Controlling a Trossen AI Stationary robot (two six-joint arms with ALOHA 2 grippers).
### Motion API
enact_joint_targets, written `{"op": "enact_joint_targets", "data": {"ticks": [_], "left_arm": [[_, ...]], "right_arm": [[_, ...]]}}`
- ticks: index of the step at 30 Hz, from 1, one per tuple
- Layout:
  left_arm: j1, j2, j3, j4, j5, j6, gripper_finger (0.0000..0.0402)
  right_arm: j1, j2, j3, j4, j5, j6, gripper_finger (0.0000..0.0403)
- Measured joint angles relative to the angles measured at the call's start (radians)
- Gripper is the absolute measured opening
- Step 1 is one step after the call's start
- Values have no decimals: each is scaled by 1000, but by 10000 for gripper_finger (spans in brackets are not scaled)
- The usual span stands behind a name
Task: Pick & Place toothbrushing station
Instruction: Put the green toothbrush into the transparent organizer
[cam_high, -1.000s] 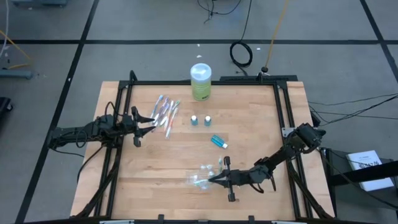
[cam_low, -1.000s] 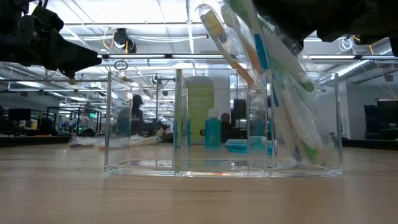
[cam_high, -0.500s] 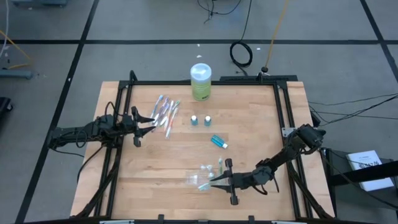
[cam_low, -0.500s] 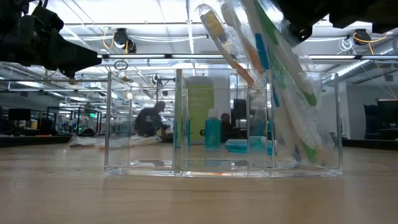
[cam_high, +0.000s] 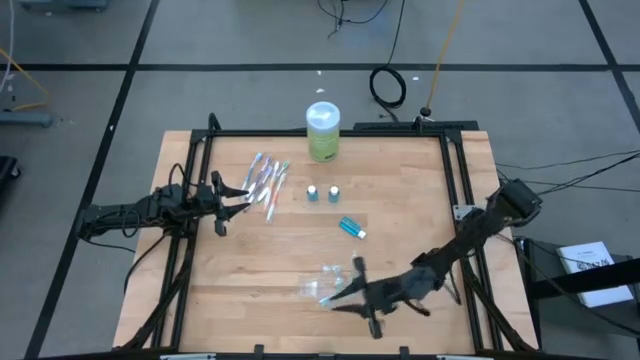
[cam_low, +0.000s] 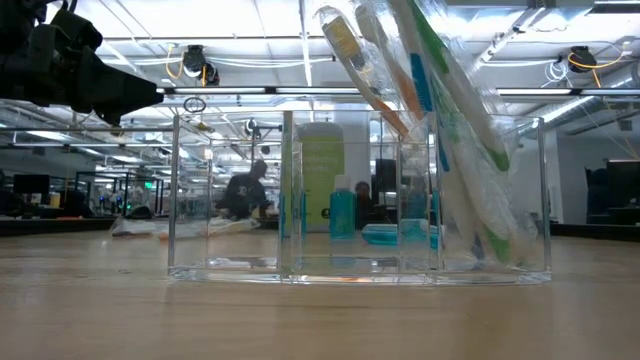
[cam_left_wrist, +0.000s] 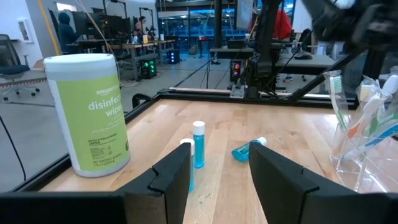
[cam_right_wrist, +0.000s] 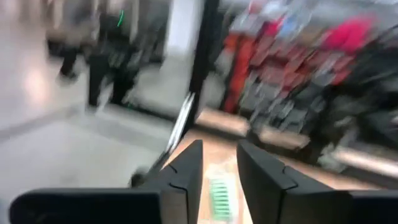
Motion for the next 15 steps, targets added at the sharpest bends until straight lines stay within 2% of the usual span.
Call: {"op": "enact_joint_targets", "data": {"ticks": [3,5,8,15], "left_arm": [[0,0,0,0,0,0,166],[0,0,0,0,0,0,166],[0,0,0,0,0,0,166],[0,0,0,0,0,0,166]], "right_arm": [[-29,3,174,-354,-57,28,60],[-43,12,252,-451,-65,24,38],[-56,13,298,-468,-129,-3,7],[-93,31,327,-479,-257,103,2]]}}
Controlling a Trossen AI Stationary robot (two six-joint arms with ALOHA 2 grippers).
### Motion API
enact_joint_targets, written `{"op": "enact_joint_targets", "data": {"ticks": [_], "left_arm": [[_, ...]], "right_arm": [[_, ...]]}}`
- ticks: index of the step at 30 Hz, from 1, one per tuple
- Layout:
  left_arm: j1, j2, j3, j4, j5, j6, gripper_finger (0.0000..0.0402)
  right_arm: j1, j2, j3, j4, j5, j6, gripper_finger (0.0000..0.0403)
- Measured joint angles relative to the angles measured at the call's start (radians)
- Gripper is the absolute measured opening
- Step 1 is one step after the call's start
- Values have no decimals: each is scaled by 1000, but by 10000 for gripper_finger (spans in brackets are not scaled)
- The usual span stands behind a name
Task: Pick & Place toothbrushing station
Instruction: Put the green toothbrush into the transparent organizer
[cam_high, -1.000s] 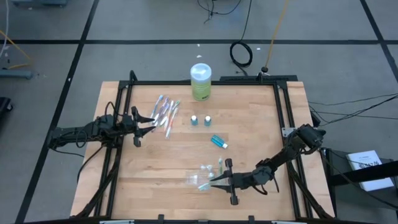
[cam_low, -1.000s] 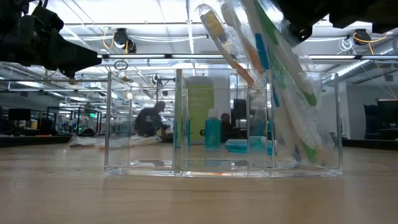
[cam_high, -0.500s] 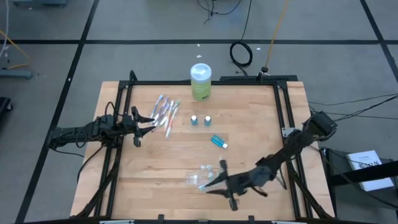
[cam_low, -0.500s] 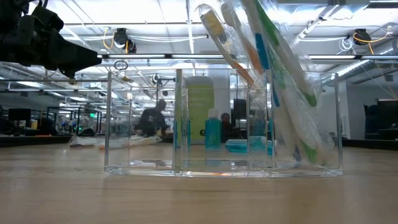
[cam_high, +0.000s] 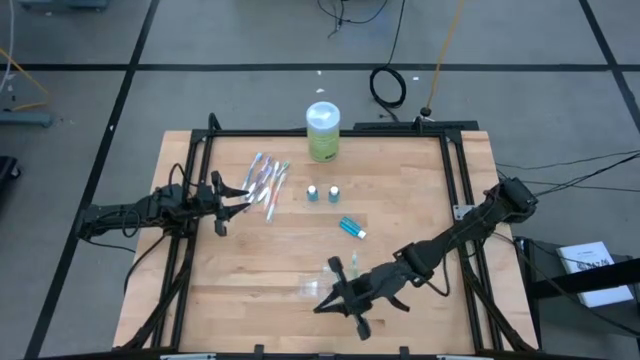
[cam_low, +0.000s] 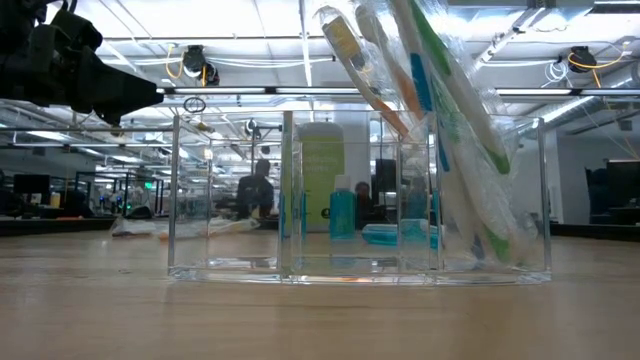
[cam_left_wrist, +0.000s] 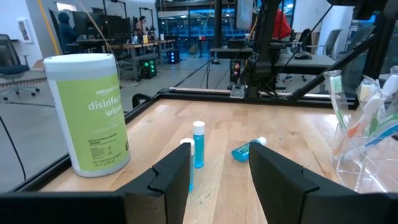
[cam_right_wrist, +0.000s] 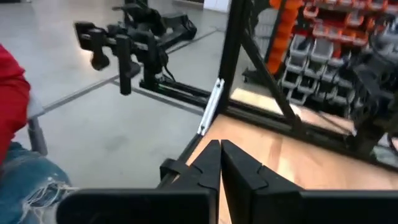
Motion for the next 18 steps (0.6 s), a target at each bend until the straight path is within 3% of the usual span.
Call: {"op": "enact_joint_targets", "data": {"ticks": [8,18], "left_arm": [[0,0,0,0,0,0,166],[0,0,0,0,0,0,166]], "right_arm": [[-7,69,-1,-63,3,62,1],[40,21,-1,-247,196,65,1]]}}
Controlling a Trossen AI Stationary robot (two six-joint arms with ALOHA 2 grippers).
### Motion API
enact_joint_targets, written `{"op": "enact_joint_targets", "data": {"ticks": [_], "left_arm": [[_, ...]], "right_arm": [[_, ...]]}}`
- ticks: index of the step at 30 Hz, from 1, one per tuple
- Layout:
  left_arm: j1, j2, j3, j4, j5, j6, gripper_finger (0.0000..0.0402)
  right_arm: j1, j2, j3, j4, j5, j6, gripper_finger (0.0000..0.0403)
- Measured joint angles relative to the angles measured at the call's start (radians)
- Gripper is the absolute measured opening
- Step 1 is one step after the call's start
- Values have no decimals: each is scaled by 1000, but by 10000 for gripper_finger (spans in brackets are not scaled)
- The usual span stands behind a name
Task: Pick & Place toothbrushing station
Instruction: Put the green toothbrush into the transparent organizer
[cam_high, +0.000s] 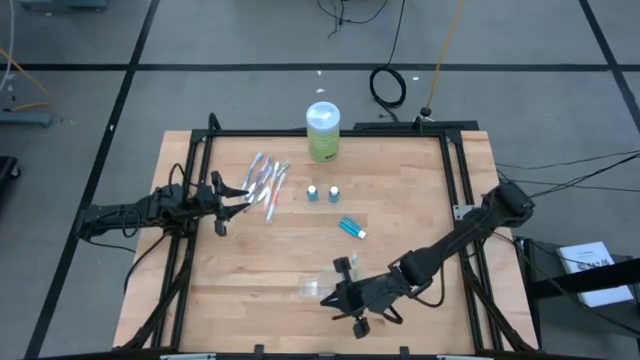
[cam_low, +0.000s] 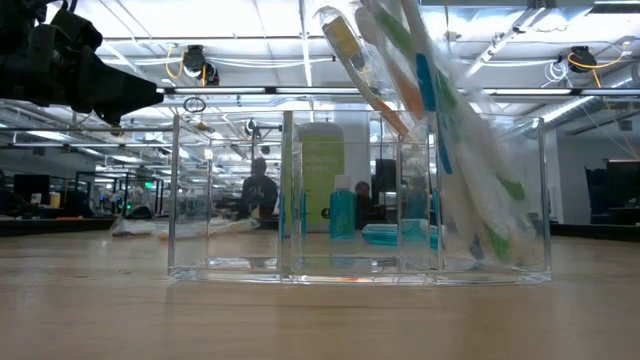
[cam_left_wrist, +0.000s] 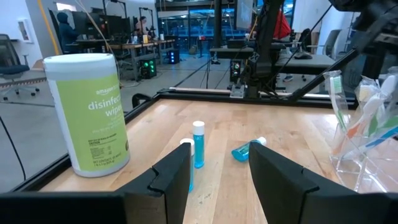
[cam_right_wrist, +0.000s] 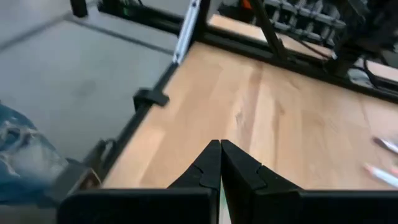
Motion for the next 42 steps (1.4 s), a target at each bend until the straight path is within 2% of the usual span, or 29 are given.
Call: {"op": "enact_joint_targets", "data": {"ticks": [11,25,31,38,40,42], "left_arm": [[0,0,0,0,0,0,166],[0,0,0,0,0,0,166],[0,0,0,0,0,0,166],[0,0,0,0,0,0,166],[0,0,0,0,0,0,166],[0,0,0,0,0,0,166]], "right_arm": [[56,-97,0,-282,164,145,0],[78,-118,-2,-543,166,388,0],[101,-138,-2,-478,203,322,0],[128,-188,0,-260,281,168,0],[111,-179,0,-216,239,135,0],[68,-146,0,-174,153,128,0]]}}
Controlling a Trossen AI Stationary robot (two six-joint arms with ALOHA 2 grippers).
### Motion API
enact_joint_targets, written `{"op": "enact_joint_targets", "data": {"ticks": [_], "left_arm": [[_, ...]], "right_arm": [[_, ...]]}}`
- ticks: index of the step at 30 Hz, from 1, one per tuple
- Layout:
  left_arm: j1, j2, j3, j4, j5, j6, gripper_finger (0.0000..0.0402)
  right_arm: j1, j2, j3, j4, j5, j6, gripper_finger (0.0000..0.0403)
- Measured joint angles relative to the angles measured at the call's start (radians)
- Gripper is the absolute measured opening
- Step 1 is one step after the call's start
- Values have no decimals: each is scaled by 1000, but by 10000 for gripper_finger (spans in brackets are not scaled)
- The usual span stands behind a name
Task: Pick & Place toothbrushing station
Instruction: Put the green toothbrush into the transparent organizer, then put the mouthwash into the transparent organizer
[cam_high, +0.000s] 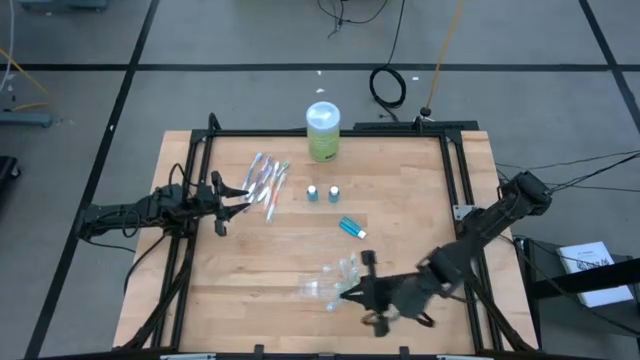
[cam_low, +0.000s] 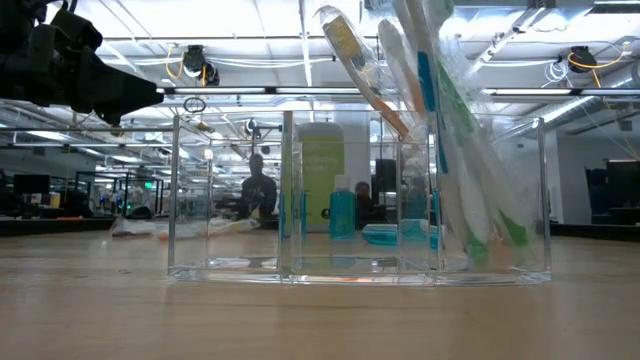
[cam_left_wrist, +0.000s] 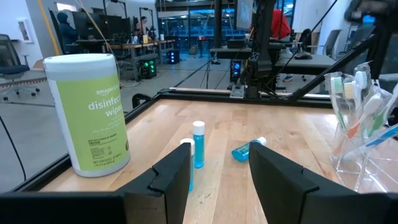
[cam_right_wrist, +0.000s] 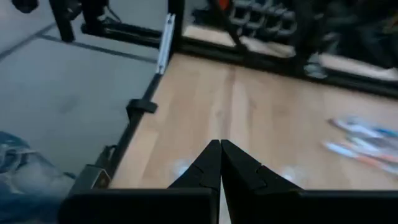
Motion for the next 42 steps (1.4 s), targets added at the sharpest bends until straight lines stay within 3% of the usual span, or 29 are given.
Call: {"op": "enact_joint_targets", "data": {"ticks": [6,19,27,31,36,42], "left_arm": [[0,0,0,0,0,0,166],[0,0,0,0,0,0,166],[0,0,0,0,0,0,166],[0,0,0,0,0,0,166],[0,0,0,0,0,0,166],[0,0,0,0,0,0,166]], "right_arm": [[-84,67,-2,47,-121,1,0],[-108,60,-2,-213,-161,158,0],[-71,15,-2,-150,-139,87,0],[-24,-58,-1,-174,-28,52,0],[49,-138,-25,-284,225,98,0],[48,-216,-270,-238,315,275,0]]}}
